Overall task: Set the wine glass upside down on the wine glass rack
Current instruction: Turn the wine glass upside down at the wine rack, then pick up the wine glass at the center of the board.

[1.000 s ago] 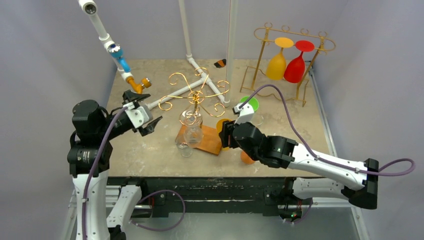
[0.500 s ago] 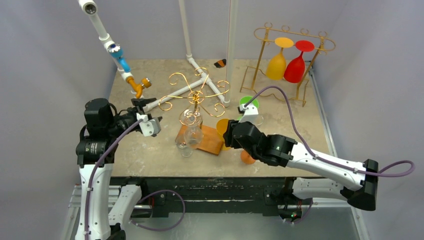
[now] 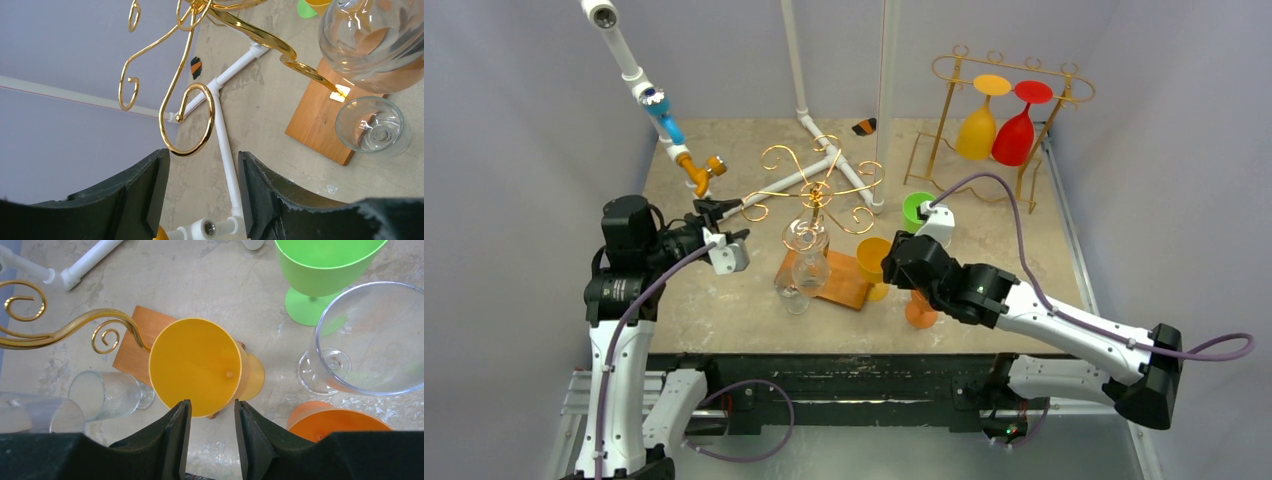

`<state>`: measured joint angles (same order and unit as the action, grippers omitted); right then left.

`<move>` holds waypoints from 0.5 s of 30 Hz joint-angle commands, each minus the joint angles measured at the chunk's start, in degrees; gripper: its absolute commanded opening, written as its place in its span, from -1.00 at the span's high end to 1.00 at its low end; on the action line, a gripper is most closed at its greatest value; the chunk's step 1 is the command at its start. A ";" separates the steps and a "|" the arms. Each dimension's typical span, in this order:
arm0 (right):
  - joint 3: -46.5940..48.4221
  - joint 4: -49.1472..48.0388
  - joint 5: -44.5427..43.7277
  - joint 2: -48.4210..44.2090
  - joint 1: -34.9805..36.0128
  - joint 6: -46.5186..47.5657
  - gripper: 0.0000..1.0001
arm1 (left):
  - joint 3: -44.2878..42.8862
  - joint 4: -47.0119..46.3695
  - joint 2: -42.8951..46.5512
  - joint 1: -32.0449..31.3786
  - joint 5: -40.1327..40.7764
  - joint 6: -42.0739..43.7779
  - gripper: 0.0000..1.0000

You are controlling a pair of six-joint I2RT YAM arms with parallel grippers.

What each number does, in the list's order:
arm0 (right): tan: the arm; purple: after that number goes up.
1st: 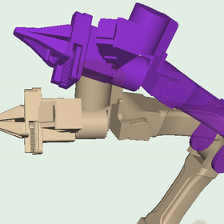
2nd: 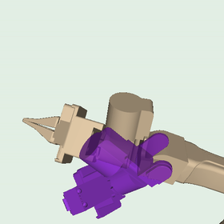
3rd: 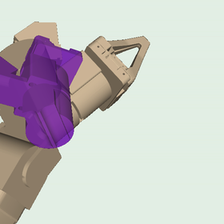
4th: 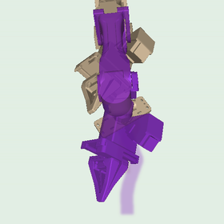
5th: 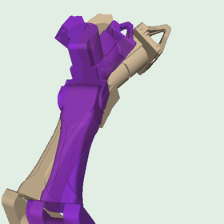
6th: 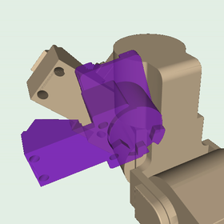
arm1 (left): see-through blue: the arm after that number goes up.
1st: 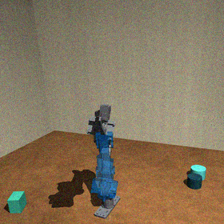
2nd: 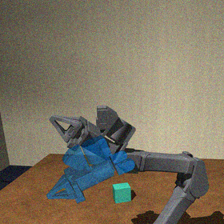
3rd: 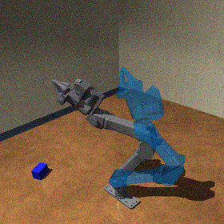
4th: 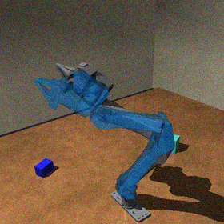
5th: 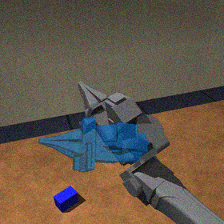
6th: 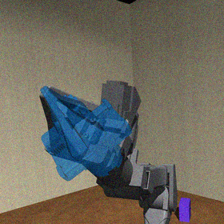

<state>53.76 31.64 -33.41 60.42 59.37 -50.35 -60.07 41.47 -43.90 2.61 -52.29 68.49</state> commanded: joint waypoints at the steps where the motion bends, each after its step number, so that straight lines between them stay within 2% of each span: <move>1: 2.40 0.76 -0.26 2.46 -1.02 -2.69 0.12 | 0.43 -3.45 -0.13 0.21 -4.48 3.72 -0.10; 8: 7.07 6.01 -1.11 6.72 -2.58 -3.69 0.09 | 1.56 -2.40 0.08 0.20 -4.75 7.68 -0.03; 15: 6.46 5.74 -1.80 6.99 -3.66 -3.73 0.10 | 2.76 -5.08 0.13 0.15 -5.26 7.54 -0.22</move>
<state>58.46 36.18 -33.47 67.77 56.53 -52.60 -58.33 39.97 -43.81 2.61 -53.12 73.28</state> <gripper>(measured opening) 0.452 0.597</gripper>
